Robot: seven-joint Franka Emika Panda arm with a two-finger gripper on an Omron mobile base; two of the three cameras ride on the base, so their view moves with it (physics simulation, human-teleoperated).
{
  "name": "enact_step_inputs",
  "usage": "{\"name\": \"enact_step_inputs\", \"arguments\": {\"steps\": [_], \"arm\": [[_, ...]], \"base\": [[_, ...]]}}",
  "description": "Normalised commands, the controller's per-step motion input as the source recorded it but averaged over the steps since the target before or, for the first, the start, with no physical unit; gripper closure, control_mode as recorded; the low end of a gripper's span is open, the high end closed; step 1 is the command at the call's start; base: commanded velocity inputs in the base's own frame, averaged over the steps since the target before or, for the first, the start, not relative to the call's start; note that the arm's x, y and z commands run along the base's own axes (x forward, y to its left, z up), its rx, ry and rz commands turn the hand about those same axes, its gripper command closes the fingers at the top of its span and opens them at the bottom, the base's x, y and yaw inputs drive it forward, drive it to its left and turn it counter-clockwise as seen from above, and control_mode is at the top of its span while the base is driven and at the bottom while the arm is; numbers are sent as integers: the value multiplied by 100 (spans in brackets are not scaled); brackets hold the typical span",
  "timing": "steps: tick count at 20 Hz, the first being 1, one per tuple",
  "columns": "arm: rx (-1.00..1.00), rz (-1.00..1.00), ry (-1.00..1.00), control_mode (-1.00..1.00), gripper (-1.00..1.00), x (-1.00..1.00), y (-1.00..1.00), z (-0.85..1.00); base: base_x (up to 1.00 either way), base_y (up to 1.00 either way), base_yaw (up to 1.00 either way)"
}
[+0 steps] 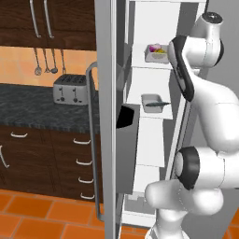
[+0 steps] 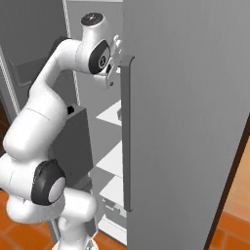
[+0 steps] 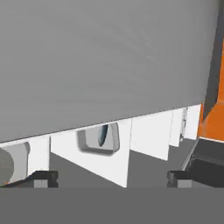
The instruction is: Take the meat container that has the fish and place it on the second highest rack of the freezer. Then take the vegetable container that has the onion and lemon and place it on the highest rack of the freezer.
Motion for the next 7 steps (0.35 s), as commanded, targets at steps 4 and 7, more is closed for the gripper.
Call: {"name": "enact_step_inputs", "arguments": {"steps": [4,7], "arm": [[0,0,2,-100,-100,-100,-1,-64],[0,0,6,-100,-100,-100,0,-79]], "base": [[0,0,0],[0,0,0]]}}
